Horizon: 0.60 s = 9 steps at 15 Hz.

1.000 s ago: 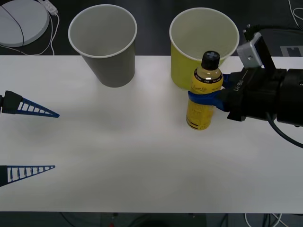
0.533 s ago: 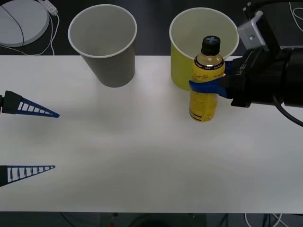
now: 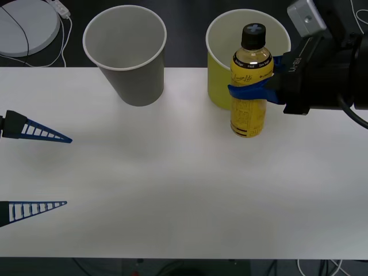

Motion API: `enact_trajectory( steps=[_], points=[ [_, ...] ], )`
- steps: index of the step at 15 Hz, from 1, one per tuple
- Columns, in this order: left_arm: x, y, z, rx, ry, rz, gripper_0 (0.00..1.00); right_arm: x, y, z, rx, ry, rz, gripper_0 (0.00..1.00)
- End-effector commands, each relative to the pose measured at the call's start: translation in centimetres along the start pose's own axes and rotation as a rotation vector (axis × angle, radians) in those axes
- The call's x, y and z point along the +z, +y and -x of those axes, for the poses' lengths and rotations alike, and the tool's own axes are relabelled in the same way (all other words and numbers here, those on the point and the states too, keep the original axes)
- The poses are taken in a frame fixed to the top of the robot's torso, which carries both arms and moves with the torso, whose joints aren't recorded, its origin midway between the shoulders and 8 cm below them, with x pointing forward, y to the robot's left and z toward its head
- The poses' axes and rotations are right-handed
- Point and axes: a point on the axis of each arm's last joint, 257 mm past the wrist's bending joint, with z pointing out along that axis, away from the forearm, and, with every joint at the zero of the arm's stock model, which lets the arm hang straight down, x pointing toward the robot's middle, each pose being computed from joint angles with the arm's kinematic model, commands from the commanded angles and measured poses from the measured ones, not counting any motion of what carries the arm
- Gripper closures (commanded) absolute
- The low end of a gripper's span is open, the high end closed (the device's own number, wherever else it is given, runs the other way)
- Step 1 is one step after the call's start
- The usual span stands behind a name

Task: Put the can into the green bin and the plastic bottle into the gray bin

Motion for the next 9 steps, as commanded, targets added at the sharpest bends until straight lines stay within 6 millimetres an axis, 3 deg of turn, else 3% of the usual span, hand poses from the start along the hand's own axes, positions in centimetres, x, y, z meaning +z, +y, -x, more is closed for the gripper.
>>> enact_trajectory(
  steps=[1,9],
  points=[
    [0.0,0.0,0.0,0.0,0.0,0.0,0.0,-0.4,0.0,0.9,-0.01,0.01,-0.002,1.0],
    [0.0,0.0,0.0,0.0,0.0,0.0,0.0,-1.1,-1.8,3.3,-0.057,0.109,-0.026,1.0]
  ],
)
